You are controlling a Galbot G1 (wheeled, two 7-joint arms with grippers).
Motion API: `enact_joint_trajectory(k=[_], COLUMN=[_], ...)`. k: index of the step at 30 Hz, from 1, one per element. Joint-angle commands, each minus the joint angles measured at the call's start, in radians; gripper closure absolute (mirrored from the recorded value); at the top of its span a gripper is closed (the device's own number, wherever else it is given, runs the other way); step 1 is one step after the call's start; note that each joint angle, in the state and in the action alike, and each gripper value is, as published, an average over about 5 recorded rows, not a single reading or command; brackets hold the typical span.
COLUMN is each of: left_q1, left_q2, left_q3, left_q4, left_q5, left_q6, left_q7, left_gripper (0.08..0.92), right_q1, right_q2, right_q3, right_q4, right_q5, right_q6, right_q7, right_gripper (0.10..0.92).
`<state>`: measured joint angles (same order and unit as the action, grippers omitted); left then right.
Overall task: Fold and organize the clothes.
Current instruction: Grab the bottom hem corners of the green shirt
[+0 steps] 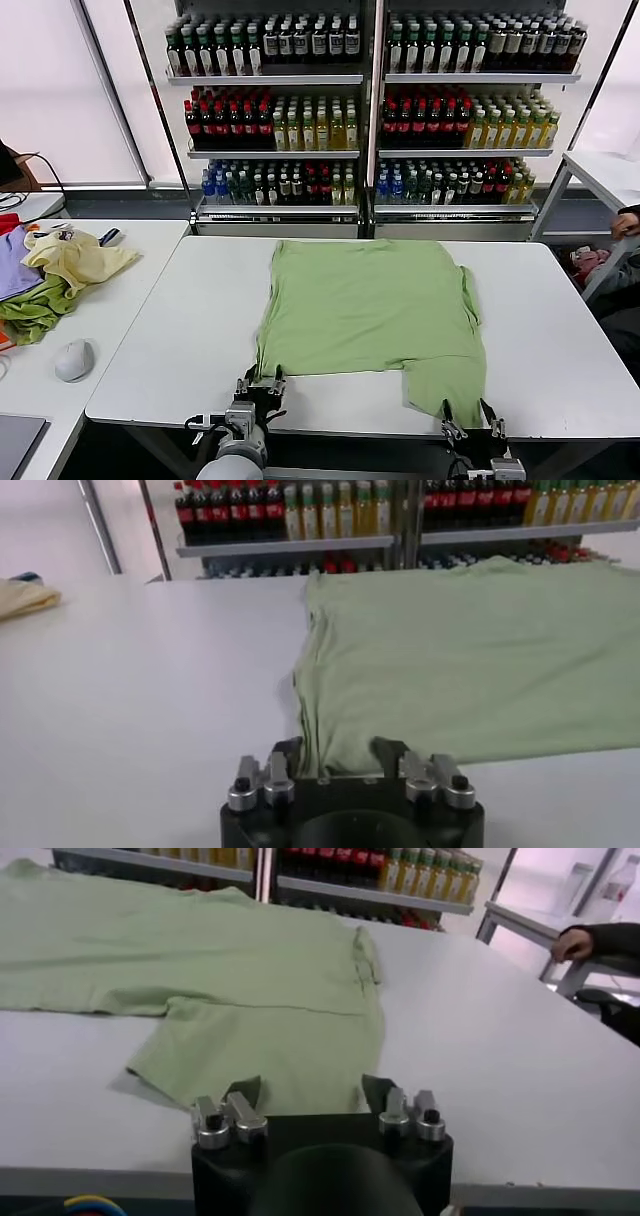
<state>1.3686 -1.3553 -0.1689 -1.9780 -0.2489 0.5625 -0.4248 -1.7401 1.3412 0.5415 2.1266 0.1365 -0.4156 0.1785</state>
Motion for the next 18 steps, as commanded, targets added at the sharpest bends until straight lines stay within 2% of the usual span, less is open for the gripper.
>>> enact_joint_trajectory(k=[1,8,11,13,18], left_q1=[-0.004,0.007,0.018,0.023,0.022], left_q2=[0.007,0.014,0.027,0.039,0.080], left_q3=[-0.003,-0.003,-0.002,-0.003,-0.011], left_q4=[0.023,-0.018,-0.061,-0.092,-0.157], left_q5=[-0.092,-0.093,-0.090,-0.090,-0.095], left_q6=[0.021,-0.001,-0.028,-0.043,-0.076], left_q7=[-0.010,0.002,0.016,0.026,0.054], left_gripper=[0.570,0.770,0.848,0.881,0.891], right_q1=[-0.003,0.002,0.002,0.004,0.028], right_q2=[0.002,-0.004,-0.010,-0.016,-0.033], right_q3=[-0.005,0.002,0.012,0.022,0.053], right_q4=[-0.014,0.003,0.028,0.050,0.106], right_q5=[0.019,0.025,0.028,0.034,0.060], right_q6=[-0.019,0.019,0.047,0.063,0.092], right_q7=[0.002,-0.014,-0.024,-0.031,-0.043], right_gripper=[0.611,0.819,0.883,0.896,0.899])
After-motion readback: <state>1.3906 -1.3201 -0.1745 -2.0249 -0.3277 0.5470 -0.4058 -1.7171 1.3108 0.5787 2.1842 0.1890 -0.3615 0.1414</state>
